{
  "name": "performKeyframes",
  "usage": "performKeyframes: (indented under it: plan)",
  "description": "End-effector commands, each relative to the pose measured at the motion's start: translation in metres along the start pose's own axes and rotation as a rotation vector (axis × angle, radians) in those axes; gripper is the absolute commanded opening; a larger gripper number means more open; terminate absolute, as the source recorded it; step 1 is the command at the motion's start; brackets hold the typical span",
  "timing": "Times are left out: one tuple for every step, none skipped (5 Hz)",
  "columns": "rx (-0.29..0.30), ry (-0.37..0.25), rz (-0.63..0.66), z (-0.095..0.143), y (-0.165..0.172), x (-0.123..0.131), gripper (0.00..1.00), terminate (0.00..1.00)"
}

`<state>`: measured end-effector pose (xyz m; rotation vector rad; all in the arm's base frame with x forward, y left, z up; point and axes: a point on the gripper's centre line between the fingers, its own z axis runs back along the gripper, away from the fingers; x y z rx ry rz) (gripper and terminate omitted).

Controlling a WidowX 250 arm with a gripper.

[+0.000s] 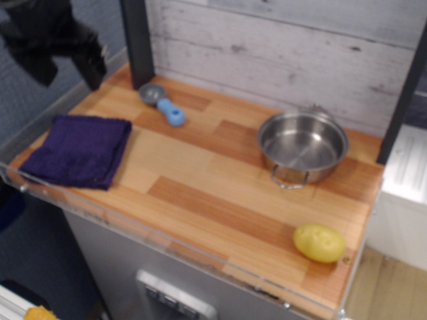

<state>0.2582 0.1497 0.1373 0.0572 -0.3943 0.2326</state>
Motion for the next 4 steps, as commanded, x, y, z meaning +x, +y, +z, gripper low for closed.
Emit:
performKeyframes:
  plan:
    - [0.013, -0.062, -0.040, 0.0261, -0.0076, 0.0120, 1.00, 0.00]
    - [0.013, -0.062, -0.040, 0.0261, -0.0076, 0.0120, 1.00, 0.00]
    - [0.013, -0.062, -0.040, 0.0261, -0.0076, 0.0120, 1.00, 0.00]
    - [0.013, -0.062, -0.040, 0.0261, -0.0076, 0.0120, 1.00, 1.00]
